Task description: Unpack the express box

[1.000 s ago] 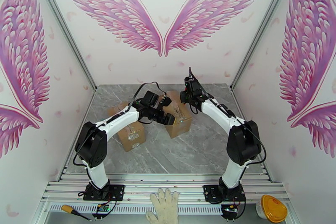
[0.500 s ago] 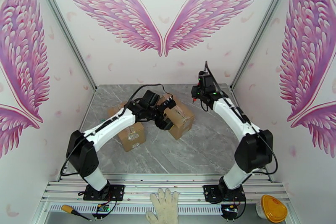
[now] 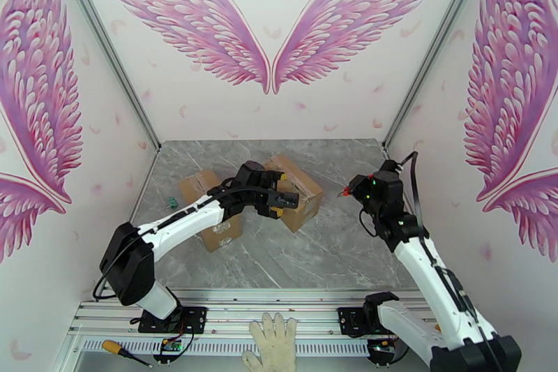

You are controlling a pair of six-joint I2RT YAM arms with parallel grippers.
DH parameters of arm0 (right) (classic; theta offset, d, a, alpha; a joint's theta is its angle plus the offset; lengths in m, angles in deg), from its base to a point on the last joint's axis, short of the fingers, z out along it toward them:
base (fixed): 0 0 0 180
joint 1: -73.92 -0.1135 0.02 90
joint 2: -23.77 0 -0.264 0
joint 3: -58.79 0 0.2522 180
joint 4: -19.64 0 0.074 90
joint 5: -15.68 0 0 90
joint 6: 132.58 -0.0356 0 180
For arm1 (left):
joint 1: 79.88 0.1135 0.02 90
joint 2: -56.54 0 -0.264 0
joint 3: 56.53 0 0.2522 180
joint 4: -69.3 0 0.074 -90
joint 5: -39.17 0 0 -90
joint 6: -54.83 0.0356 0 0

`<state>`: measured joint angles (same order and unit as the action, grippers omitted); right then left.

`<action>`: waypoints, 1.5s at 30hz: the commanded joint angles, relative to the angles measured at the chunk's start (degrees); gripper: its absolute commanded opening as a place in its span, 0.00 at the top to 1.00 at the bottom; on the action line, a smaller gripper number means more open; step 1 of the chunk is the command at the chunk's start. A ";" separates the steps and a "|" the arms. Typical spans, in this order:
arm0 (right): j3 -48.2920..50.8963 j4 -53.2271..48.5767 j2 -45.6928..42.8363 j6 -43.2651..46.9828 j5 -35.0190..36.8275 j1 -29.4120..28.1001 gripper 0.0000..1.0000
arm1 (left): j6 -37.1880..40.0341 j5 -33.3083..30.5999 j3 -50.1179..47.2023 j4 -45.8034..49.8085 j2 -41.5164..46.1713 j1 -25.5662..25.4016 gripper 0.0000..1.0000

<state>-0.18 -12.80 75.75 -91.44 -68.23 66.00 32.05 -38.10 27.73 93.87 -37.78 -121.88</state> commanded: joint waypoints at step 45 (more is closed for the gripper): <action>14.54 30.57 4.97 -19.61 -6.88 -0.69 1.00 | -0.58 -1.73 4.75 -5.30 -7.76 -3.82 0.01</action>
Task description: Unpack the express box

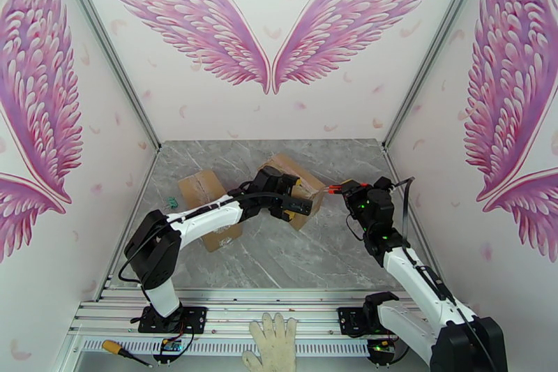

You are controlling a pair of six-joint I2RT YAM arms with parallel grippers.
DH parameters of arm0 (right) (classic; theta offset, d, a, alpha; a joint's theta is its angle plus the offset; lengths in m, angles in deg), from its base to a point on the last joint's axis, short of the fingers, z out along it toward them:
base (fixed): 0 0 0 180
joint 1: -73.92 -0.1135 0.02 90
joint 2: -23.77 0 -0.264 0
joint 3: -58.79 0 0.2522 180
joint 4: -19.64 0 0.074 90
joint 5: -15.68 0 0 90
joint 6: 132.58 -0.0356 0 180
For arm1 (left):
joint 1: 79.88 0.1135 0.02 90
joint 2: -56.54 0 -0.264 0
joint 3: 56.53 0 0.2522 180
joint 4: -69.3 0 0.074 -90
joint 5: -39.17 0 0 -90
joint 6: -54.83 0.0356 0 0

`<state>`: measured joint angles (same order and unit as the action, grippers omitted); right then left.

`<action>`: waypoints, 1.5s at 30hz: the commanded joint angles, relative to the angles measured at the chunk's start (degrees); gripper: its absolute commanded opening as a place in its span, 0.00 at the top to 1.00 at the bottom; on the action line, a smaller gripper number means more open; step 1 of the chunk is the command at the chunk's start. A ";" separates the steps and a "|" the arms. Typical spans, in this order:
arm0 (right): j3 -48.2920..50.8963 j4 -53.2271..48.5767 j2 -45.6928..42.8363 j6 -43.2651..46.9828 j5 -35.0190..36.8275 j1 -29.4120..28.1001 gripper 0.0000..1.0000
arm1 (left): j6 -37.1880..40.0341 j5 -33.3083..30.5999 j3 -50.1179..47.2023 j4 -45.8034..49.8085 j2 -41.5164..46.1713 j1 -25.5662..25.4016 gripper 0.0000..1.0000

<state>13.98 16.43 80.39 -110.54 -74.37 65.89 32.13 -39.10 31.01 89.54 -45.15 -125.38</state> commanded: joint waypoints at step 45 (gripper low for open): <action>1.15 -0.57 0.34 -3.49 -8.33 0.10 1.00 | -9.13 3.34 7.71 0.31 -5.65 0.40 0.11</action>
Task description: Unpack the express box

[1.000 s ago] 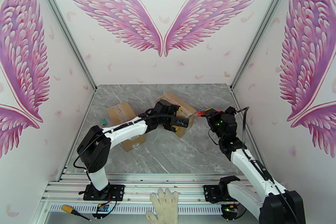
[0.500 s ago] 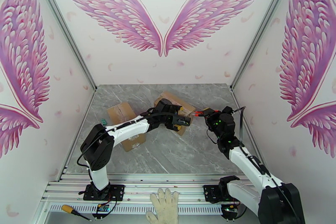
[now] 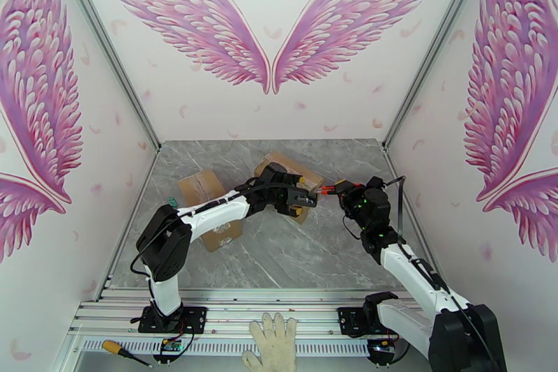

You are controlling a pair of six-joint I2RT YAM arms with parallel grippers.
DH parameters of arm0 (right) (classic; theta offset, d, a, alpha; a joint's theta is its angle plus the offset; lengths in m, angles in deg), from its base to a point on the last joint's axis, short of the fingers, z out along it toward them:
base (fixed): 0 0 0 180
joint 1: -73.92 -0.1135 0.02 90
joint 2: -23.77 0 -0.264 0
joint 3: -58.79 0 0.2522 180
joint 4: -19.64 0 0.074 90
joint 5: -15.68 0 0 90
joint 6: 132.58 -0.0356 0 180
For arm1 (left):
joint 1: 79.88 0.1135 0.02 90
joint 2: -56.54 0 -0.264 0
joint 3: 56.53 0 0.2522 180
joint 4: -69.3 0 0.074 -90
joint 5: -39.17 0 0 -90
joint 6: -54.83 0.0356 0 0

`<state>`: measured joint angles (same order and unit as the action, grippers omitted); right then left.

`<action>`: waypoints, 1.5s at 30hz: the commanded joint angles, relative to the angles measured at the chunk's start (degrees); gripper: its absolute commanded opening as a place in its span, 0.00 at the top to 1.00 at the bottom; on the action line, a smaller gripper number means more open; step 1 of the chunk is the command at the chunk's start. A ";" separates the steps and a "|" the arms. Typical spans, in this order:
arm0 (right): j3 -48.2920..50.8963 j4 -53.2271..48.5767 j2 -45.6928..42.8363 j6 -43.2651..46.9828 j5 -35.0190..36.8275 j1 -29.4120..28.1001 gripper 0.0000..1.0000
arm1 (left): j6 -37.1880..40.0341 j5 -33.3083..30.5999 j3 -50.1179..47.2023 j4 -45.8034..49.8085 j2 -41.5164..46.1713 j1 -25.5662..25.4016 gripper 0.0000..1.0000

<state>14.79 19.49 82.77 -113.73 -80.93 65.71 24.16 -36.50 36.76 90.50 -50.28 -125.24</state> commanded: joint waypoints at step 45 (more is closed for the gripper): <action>-2.93 5.70 1.97 0.40 7.93 2.66 1.00 | -3.21 1.91 -2.10 -0.14 1.09 0.76 0.14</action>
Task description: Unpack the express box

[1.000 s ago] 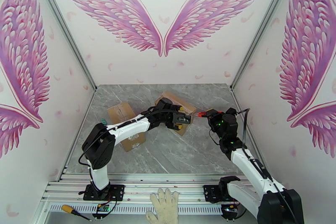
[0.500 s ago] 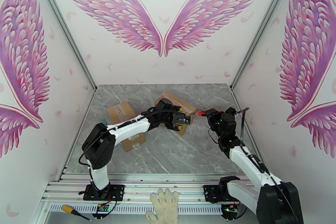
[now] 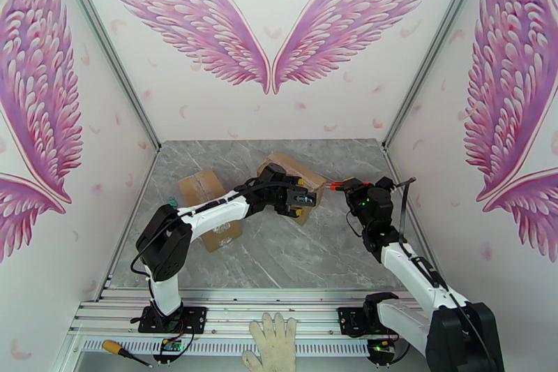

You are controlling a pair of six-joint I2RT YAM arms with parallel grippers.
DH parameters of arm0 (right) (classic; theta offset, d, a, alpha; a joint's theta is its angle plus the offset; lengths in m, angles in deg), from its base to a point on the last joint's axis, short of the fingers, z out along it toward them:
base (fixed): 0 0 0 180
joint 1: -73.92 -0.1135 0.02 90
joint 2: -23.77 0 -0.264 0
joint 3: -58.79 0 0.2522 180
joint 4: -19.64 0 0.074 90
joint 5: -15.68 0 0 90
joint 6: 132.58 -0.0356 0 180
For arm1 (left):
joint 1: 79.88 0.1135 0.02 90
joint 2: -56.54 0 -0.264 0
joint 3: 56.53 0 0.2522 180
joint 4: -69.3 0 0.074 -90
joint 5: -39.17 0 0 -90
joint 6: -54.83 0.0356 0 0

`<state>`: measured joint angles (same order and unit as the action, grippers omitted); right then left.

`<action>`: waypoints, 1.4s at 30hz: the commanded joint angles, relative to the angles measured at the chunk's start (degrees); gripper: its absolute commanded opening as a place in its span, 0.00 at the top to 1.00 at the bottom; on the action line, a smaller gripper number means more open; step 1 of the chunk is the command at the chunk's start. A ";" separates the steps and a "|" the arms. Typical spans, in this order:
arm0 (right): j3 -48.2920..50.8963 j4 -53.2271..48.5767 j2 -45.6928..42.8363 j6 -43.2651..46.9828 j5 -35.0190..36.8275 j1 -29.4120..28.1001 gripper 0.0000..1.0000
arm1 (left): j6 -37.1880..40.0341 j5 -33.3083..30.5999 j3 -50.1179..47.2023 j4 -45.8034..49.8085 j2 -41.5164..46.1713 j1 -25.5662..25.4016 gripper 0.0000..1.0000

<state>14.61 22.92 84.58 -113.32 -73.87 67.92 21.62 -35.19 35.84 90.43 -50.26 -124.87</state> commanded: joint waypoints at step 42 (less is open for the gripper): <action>-1.36 8.69 9.30 -5.38 -7.66 -2.80 1.00 | -1.99 -2.37 5.35 -3.48 -5.24 1.31 0.18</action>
<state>12.45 29.76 93.04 -116.99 -74.61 67.02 19.81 -36.68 38.68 87.51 -53.78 -124.39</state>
